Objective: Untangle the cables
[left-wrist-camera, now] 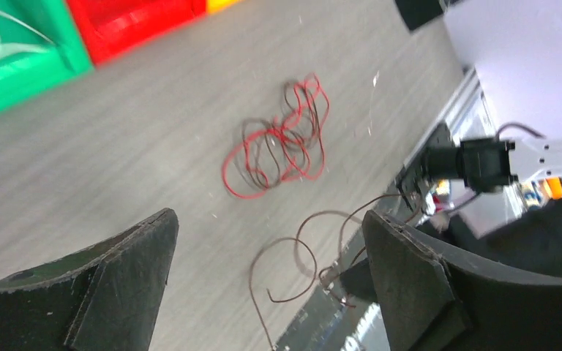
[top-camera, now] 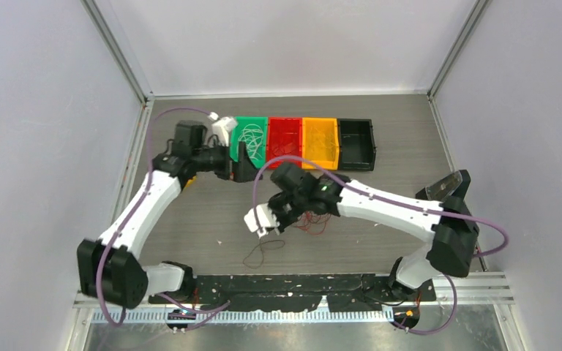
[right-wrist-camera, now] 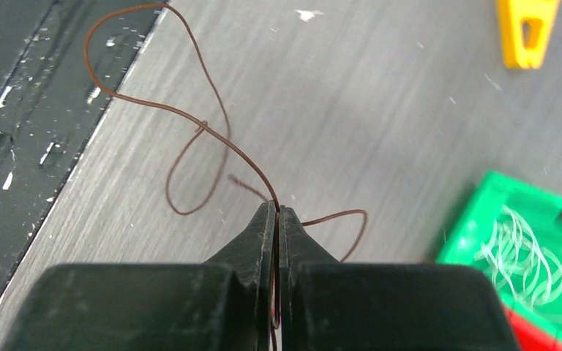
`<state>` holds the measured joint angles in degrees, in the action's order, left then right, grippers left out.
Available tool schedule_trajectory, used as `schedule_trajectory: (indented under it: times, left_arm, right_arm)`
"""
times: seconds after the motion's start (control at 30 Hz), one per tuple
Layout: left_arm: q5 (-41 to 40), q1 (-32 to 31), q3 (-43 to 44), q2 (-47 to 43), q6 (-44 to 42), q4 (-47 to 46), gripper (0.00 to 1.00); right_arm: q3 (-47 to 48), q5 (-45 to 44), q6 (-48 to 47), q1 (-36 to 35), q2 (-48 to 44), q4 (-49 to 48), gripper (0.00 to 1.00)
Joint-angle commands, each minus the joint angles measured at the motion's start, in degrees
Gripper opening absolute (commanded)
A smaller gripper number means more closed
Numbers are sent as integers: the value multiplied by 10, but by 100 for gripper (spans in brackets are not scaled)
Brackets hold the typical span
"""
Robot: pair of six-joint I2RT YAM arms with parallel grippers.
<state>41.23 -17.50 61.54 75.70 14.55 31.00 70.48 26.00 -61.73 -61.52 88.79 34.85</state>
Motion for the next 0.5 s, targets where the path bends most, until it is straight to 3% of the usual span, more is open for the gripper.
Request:
schedule_trajectory:
  times: [0.0,0.2,0.47]
  left_arm:
    - [34,69,-33,-93,18,-102,100]
    - [12,121,-49,-173,-12,-134,99]
    - [-12,124,-21,-176,-11,-111,100]
  right_arm:
    - [9,39,108,63,-60,-19,6]
    - [48,65,190,169,-125,-26,6]
    - [182,106,371,336,-143,-32,6]
